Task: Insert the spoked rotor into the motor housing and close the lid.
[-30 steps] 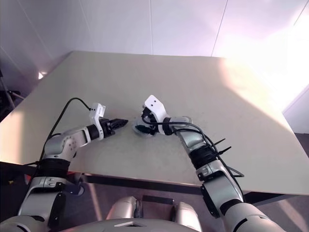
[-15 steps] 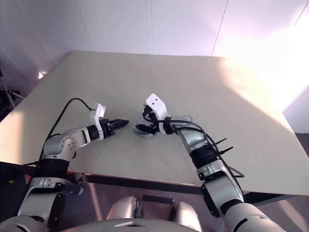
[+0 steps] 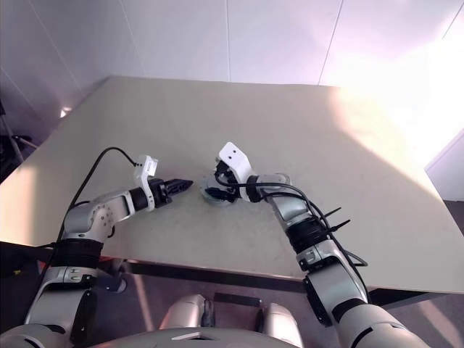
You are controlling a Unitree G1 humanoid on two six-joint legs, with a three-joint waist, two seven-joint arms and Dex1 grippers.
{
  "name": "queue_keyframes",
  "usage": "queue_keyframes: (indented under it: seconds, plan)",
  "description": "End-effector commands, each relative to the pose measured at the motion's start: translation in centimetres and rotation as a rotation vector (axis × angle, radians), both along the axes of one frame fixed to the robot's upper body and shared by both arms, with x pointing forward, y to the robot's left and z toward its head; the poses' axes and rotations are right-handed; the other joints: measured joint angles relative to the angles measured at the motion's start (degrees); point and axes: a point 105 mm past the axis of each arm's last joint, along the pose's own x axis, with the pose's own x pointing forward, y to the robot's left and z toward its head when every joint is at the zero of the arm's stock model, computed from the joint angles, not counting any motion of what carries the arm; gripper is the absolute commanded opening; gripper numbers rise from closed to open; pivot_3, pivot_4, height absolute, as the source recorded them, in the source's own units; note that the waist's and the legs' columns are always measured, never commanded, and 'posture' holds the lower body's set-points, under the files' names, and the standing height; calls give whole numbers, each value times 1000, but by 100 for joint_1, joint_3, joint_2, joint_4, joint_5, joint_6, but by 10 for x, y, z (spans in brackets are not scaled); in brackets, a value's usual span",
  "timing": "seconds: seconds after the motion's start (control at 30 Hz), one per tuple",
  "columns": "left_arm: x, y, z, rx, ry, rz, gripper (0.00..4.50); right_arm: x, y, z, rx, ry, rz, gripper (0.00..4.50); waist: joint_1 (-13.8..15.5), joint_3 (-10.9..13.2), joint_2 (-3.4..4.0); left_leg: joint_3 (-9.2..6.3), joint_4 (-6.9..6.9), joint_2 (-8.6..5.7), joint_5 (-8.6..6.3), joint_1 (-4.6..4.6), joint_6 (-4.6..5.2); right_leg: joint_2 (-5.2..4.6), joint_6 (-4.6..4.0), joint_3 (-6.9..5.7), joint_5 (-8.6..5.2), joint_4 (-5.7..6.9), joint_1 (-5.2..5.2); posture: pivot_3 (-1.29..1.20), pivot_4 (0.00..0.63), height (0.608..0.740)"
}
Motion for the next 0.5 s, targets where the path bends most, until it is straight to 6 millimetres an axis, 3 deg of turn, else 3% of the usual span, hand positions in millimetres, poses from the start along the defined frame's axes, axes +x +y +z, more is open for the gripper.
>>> queue_keyframes:
  seconds: [0.03, 0.5]
  plan:
    - [3, 0, 14, 3, -53, -10, 1740, 1, -7, -6, -29, 5, -11, 3220, 0, 0, 0, 0, 0, 0, 0, 0, 0, 0, 0, 0, 0, 0, 0, 0, 0, 740]
    - [3, 0, 14, 3, -55, -7, 1740, -3, -17, -11, -47, 26, -11, 3220, 30, -1, -1, 0, 0, -2, -3, -3, 5, -1, 0, 0, 0, -5, 4, 0, 0, 740]
